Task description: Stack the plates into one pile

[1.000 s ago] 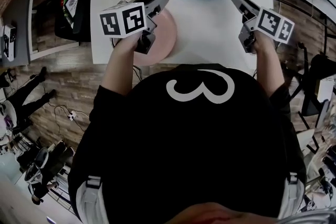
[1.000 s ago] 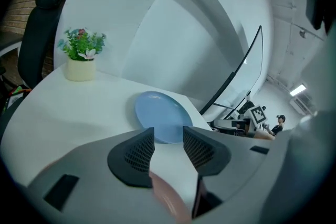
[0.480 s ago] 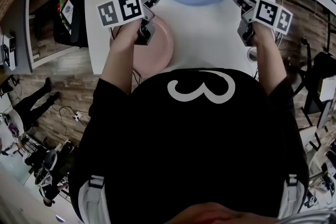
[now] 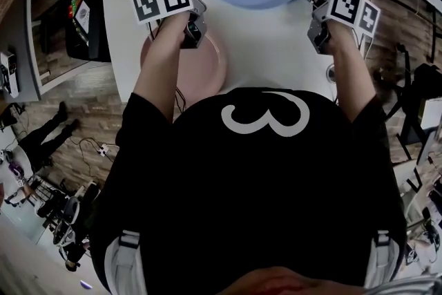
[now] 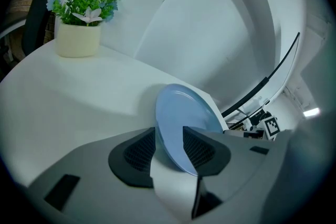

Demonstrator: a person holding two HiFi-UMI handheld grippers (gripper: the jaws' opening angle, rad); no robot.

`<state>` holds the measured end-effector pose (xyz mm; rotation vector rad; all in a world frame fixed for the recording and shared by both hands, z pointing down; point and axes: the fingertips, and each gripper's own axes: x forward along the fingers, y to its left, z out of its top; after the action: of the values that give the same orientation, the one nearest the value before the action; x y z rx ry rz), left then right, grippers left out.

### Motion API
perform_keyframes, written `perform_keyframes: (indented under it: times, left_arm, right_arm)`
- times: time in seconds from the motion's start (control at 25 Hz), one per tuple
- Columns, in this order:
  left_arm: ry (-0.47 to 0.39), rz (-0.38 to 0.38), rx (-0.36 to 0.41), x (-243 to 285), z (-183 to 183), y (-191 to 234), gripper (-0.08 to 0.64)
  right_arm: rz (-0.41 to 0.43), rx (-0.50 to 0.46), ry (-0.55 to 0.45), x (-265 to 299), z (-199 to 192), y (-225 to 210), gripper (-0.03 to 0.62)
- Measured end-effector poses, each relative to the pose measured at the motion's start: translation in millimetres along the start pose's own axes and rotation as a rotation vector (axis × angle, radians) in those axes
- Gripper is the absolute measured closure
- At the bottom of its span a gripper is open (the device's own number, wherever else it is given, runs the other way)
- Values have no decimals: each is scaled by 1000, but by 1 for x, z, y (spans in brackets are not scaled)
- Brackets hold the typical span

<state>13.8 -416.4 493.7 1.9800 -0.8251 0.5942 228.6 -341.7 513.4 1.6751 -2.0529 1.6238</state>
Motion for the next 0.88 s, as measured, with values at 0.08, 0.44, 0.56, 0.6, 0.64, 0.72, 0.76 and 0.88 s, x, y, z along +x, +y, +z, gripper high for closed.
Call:
perform_keyframes:
  times: [0.08, 0.44, 0.56, 0.6, 0.64, 0.72, 0.76, 0.88]
  left_arm:
    - [5, 3, -5, 3, 1, 3, 400]
    - [51, 0, -14, 19, -3, 14, 410]
    - [59, -7, -16, 22, -4, 14, 426]
    - [61, -7, -17, 23, -4, 14, 435]
    - [63, -4, -18, 23, -4, 14, 446]
    - [63, 6, -18, 24, -3, 17, 472]
    - [63, 10, -18, 24, -2, 18, 483]
    - [64, 12, -21, 24, -3, 20, 485]
  right_arm:
    - [-2, 5, 5, 4, -1, 0, 471]
    - [-12, 34, 13, 18, -5, -3, 472]
    - [-14, 45, 16, 19, -8, -3, 485]
    - [-15, 49, 16, 19, -8, -3, 490]
    - [-16, 54, 15, 19, -8, -3, 493]
    - [-18, 60, 11, 19, -8, -2, 494]
    - [-19, 61, 9, 20, -8, -2, 494]
    - [-23, 58, 11, 20, -8, -2, 497]
